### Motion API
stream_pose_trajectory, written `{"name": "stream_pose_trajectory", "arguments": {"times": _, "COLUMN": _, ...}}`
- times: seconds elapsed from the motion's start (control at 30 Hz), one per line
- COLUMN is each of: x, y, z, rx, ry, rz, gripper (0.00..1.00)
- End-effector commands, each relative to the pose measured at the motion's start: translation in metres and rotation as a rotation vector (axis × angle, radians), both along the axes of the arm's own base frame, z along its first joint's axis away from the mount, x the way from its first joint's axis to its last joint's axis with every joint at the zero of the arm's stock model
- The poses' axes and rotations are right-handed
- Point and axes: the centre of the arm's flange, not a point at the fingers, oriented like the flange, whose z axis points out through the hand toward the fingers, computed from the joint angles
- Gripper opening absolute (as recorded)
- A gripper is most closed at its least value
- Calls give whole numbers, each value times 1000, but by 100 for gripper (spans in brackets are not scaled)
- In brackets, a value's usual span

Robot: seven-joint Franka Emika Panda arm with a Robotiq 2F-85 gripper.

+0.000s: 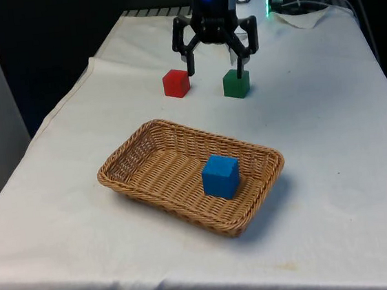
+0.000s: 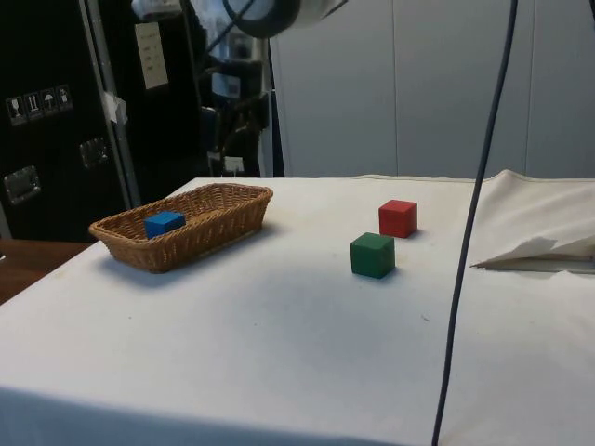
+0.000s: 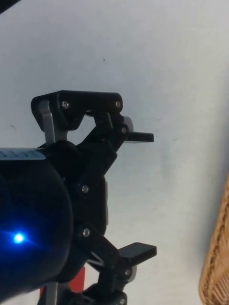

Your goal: Pick up exactly two blocks and place them into the basket.

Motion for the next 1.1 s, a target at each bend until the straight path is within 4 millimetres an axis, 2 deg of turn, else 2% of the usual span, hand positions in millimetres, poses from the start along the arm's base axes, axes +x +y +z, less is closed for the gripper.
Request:
{"name": "stream_pose_trajectory", "arguments": {"times": 0.0, "x": 0, "y": 0, "z": 0, "rx": 0, "ry": 0, "rz": 0, "gripper": 100}}
{"name": "stream_pose_trajectory", "arguments": {"times": 0.03, "x": -9, "y": -2, "z": -4, "rx": -16, "ry": -2, "rz": -1, "gripper": 100}}
{"name": "stream_pose_trajectory", "arguments": {"times": 0.13, "x": -20, "y": -4, "z": -8, "rx": -23, "ry": 9, "rz": 6, "gripper": 100}}
{"name": "stream_pose_trajectory", "arguments": {"times": 0.23, "x": -28, "y": -4, "z": -10, "rx": -27, "ry": 17, "rz": 12, "gripper": 100}}
{"name": "stream_pose_trajectory", "arguments": {"times": 0.27, "x": -23, "y": -1, "z": -9, "rx": -12, "ry": 21, "rz": 16, "gripper": 100}}
{"name": "stream_pose_trajectory", "arguments": {"times": 0.43, "x": -44, "y": -4, "z": -11, "rx": -31, "ry": 33, "rz": 23, "gripper": 100}}
{"name": "stream_pose_trajectory", "arguments": {"times": 0.53, "x": -53, "y": -4, "z": -12, "rx": -33, "ry": 42, "rz": 29, "gripper": 100}}
{"name": "stream_pose_trajectory", "arguments": {"times": 0.57, "x": -48, "y": -2, "z": -11, "rx": -19, "ry": 47, "rz": 32, "gripper": 100}}
{"name": "stream_pose_trajectory", "arguments": {"times": 0.63, "x": -61, "y": -5, "z": -12, "rx": -33, "ry": 51, "rz": 34, "gripper": 100}}
{"name": "stream_pose_trajectory", "arguments": {"times": 0.83, "x": -77, "y": -6, "z": -14, "rx": -34, "ry": 68, "rz": 44, "gripper": 100}}
{"name": "stream_pose_trajectory", "arguments": {"times": 0.87, "x": -75, "y": -3, "z": -13, "rx": -20, "ry": 71, "rz": 51, "gripper": 100}}
{"name": "stream_pose_trajectory", "arguments": {"times": 1.07, "x": -97, "y": -4, "z": -18, "rx": -42, "ry": 90, "rz": 58, "gripper": 100}}
